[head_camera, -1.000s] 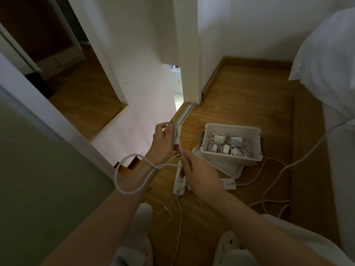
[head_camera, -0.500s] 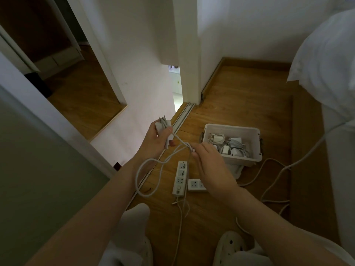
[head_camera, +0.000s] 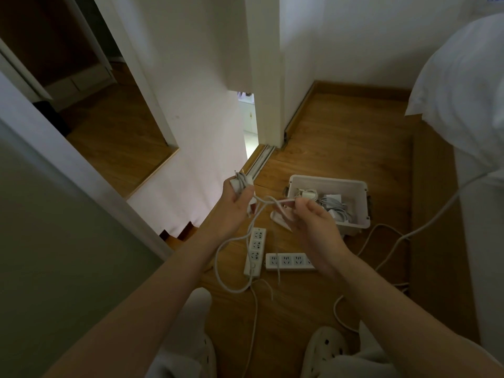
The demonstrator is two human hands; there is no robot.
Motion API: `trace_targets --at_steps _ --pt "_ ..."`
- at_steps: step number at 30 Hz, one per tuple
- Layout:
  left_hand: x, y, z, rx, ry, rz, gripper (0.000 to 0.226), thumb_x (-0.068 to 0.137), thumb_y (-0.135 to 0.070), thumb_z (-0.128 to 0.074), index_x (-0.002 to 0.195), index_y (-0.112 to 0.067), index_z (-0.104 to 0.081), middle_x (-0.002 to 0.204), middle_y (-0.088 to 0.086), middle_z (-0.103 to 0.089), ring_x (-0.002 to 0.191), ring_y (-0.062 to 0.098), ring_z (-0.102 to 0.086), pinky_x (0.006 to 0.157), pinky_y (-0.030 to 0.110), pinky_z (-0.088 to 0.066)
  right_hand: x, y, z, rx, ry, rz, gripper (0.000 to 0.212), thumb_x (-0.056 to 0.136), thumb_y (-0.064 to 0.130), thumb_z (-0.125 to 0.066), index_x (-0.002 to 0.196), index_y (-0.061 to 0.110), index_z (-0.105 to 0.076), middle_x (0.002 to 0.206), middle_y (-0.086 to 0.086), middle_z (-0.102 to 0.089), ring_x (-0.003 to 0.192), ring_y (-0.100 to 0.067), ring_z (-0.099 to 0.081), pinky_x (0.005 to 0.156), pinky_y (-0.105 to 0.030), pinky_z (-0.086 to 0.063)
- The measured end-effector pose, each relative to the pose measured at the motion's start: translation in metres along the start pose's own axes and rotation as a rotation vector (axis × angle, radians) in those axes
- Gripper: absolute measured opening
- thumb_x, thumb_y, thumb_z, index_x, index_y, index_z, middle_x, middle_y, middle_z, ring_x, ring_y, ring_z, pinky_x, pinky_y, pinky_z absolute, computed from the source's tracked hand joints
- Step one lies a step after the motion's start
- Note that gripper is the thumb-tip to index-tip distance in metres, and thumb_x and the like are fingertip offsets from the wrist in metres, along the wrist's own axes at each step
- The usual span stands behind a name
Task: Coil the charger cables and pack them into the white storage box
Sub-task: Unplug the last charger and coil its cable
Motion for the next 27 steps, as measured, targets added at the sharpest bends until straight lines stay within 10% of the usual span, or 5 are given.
trace_targets --at_steps 3,9,14,20,27 --pt "0.000 0.003 -0.002 -0.018 -0.005 0.026 0.032 0.099 -0.035 -0.035 0.126 -0.018 -0.034 0.097 0.008 -0.056 0.074 0.012 -0.056 0.057 0.020 -0.045 -0.003 0.011 -0.007 0.157 0.093 0.059 0.024 0.097 0.022 -0.040 0.100 0.009 -0.060 0.107 -0.005 -0.065 0.102 -0.018 -0.063 0.085 -0.027 -0.054" --pt "-0.003 0.008 -0.005 -0.126 -0.023 0.090 0.033 0.101 -0.032 -0.030 0.130 -0.016 -0.033 0.091 0.002 -0.055 0.073 0.009 -0.057 0.046 0.012 -0.046 -0.003 0.001 -0.020 -0.319 0.239 0.026 0.064 0.078 0.055 -0.039 0.134 0.022 -0.041 0.115 0.013 -0.058 0.106 -0.004 -0.055 0.089 -0.020 -0.043" --pt "-0.007 0.015 -0.009 -0.249 0.031 0.146 0.029 0.101 -0.031 -0.031 0.124 -0.016 -0.039 0.098 0.008 -0.057 0.082 0.013 -0.060 0.068 0.024 -0.051 0.001 0.000 -0.018 -0.635 0.362 0.078 0.047 0.084 0.018 -0.065 0.124 0.030 -0.044 0.113 0.017 -0.055 0.108 -0.004 -0.055 0.083 -0.015 -0.049" --pt "0.004 0.019 0.004 0.102 -0.012 0.004 0.019 0.100 -0.026 -0.037 0.117 -0.018 -0.035 0.096 0.008 -0.053 0.072 0.011 -0.058 0.052 0.014 -0.048 0.004 0.001 0.000 -1.201 0.225 0.247 0.013 0.093 0.020 -0.053 0.085 0.018 -0.063 0.087 0.001 -0.055 0.076 -0.009 -0.050 0.064 -0.018 -0.036" --pt "0.019 0.041 0.035 0.453 -0.178 -0.090 0.044 0.090 -0.001 -0.053 0.128 -0.005 -0.031 0.119 0.011 -0.031 0.094 0.015 -0.047 0.076 0.022 -0.052 -0.002 0.022 0.022 -1.210 -0.151 0.427 0.014 0.094 0.020 -0.051 0.087 0.021 -0.062 0.083 0.009 -0.050 0.076 -0.008 -0.047 0.066 -0.018 -0.031"
Point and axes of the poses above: each hand's wrist, its own x-axis towards the middle knuckle, its own z-axis out of the back of the hand, y = z × x, the point moved 5 cm from there along x, towards the middle knuckle
